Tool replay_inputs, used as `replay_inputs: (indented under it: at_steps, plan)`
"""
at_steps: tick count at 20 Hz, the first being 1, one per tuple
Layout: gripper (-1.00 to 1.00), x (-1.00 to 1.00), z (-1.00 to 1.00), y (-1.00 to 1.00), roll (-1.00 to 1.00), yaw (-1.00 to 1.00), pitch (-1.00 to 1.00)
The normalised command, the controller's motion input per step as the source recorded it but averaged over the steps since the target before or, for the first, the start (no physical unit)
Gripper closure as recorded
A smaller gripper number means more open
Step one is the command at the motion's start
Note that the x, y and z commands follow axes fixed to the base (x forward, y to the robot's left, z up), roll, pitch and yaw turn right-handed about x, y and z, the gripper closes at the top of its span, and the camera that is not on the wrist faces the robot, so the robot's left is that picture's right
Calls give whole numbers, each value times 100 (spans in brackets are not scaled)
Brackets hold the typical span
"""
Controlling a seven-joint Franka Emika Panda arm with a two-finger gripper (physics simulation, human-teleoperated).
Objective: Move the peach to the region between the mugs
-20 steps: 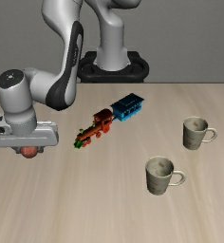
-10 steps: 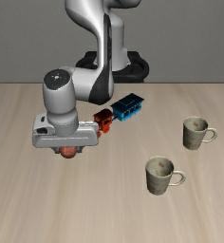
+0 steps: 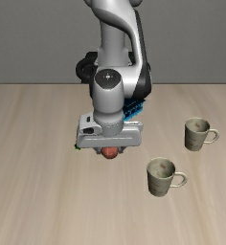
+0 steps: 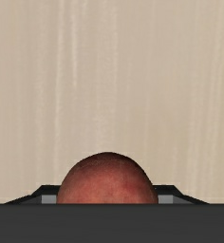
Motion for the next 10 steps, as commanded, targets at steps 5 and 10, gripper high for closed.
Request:
replay_inputs:
  at_steps: [5,10]
  plan:
    - [100,0,0,100,0,0,0]
    - [100,0,0,100,0,0,0]
